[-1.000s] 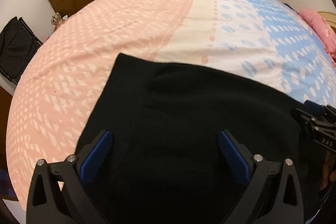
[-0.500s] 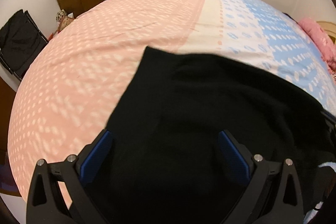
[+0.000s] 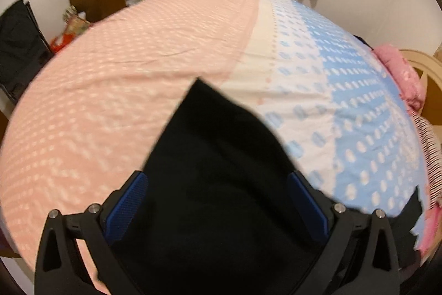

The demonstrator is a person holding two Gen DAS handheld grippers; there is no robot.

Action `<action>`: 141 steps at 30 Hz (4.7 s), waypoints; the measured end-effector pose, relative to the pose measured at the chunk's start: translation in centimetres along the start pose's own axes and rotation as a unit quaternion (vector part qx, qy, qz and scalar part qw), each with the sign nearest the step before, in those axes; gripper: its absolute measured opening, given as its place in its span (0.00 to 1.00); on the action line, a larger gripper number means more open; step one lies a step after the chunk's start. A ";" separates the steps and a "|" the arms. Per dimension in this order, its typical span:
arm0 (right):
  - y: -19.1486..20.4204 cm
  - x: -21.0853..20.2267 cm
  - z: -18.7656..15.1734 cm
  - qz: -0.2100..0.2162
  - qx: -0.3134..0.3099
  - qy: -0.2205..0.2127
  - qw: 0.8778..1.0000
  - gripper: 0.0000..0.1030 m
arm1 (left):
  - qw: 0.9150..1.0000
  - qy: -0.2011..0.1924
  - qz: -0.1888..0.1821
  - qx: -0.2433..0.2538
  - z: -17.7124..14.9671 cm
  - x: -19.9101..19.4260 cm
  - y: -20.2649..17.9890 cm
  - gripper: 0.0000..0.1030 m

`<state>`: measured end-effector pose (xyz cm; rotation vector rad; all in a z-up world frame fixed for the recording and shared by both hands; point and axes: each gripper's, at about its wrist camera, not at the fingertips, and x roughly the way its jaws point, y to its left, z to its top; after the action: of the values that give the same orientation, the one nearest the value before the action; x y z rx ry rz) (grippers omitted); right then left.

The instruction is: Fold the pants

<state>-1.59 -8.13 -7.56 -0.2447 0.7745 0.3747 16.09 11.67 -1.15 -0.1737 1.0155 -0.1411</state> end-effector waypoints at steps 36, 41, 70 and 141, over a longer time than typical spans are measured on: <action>2.3 -6.7 -3.1 -0.018 -0.024 -0.050 0.998 0.06 | 0.997 -0.059 -0.054 -0.016 -10.2 -6.6 5.8 0.13; 3.3 -6.0 -5.1 -0.020 -0.030 -0.034 0.999 0.06 | 0.998 -0.046 -0.025 -0.019 -12.8 -4.7 7.2 0.20; -3.5 -6.6 -0.8 0.091 0.105 -0.089 0.986 0.49 | 0.976 -0.164 0.117 0.079 -12.7 -7.7 3.7 0.74; -37.7 -12.3 -11.6 -0.258 0.528 0.043 0.808 0.43 | 0.972 -0.132 0.173 0.085 -13.6 -2.6 3.1 1.00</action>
<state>-1.35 -49.25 -3.82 0.5869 0.8660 -0.6141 3.26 14.17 -6.65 0.1394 0.7510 0.1108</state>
